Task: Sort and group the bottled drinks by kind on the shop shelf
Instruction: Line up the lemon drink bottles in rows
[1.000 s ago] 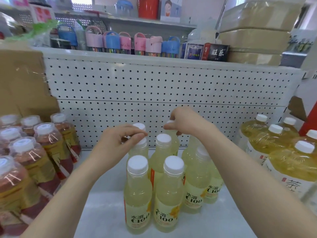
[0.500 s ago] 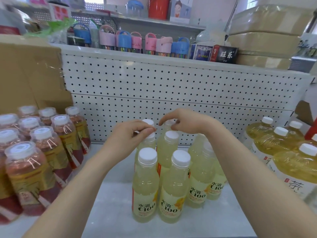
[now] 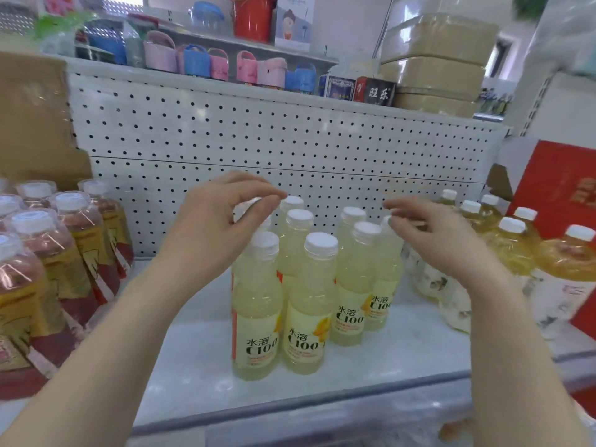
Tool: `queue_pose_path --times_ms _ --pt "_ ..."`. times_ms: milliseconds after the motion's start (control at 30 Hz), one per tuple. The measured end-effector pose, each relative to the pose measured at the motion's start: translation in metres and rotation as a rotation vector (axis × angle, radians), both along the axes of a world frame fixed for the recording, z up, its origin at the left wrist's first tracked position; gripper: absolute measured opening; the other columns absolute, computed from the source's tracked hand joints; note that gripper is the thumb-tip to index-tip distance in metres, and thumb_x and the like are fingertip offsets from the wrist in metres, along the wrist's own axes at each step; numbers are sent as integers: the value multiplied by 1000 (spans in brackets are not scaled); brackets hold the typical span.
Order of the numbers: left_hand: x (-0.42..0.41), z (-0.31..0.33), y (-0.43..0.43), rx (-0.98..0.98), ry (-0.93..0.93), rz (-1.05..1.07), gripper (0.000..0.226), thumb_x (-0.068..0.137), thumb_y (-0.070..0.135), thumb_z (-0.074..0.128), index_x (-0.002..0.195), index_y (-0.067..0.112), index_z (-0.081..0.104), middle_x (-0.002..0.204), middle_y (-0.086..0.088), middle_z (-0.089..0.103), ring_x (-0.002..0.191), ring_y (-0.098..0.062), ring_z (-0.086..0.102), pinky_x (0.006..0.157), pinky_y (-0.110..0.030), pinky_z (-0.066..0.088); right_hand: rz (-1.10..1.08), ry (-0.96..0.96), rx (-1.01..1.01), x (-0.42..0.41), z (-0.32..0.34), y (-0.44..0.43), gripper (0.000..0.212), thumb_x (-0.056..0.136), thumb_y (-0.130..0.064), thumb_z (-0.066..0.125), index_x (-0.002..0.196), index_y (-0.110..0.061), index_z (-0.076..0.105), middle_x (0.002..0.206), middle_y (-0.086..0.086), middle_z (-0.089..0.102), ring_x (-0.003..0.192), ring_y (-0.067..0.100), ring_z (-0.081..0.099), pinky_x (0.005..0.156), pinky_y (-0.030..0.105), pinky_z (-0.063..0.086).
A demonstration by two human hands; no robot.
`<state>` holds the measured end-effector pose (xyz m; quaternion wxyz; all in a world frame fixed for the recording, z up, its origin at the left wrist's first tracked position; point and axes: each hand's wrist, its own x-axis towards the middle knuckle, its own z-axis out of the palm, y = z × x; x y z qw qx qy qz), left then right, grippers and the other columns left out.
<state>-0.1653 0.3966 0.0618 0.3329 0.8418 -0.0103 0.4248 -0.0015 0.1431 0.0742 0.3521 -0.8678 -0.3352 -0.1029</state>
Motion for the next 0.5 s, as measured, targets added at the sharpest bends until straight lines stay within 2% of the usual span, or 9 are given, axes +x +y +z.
queue_pose_path --times_ms 67,100,200,267,300,367,433,500 --pt "-3 1 -20 85 -25 -9 17 95 33 63 108 36 74 112 21 64 108 7 56 87 -5 38 -67 -44 -34 1 -24 -8 40 100 -26 60 140 -33 57 139 -7 52 122 7 49 96 27 38" --pt "-1 3 -29 147 -23 -6 18 95 33 64 110 34 74 115 18 64 108 4 57 90 -8 39 -83 -47 -16 6 -33 -9 44 98 -26 63 141 -32 55 140 -5 50 121 9 51 96 28 40" --pt "14 9 -57 369 32 19 27 94 33 65 121 31 70 124 11 64 113 -8 58 91 -20 40 -91 2 49 18 -41 -1 57 91 -31 73 143 -34 49 129 -8 47 101 15 60 88 32 49" --pt "27 10 -73 501 90 67 33 95 32 64 128 28 65 131 9 61 121 -15 55 92 -29 43 -60 -32 23 28 -47 4 60 91 -28 74 144 -34 47 120 -11 47 92 13 56 83 29 43" --pt "34 9 -81 567 118 105 35 95 31 64 130 27 64 134 8 60 123 -18 54 91 -34 46 -56 -63 16 32 -49 6 59 92 -26 73 144 -32 47 118 -11 49 95 14 54 84 28 40" --pt "49 6 -95 737 170 221 35 92 22 68 127 22 64 130 2 62 118 -24 57 77 -39 50 -72 -110 32 47 -54 9 60 93 -23 72 146 -31 46 127 -5 56 110 21 55 90 30 40" --pt "64 2 -110 856 247 357 34 89 14 71 121 19 62 121 1 63 110 -24 60 62 -34 42 -78 -115 73 65 -59 11 60 93 -22 71 147 -30 45 139 -3 56 116 26 57 100 37 42" --pt "78 -3 -125 877 408 425 32 96 14 62 126 18 54 118 1 57 106 -24 59 61 -32 33 -47 -100 114 84 -62 15 60 93 -23 71 147 -31 46 140 -2 57 111 26 58 101 40 44"
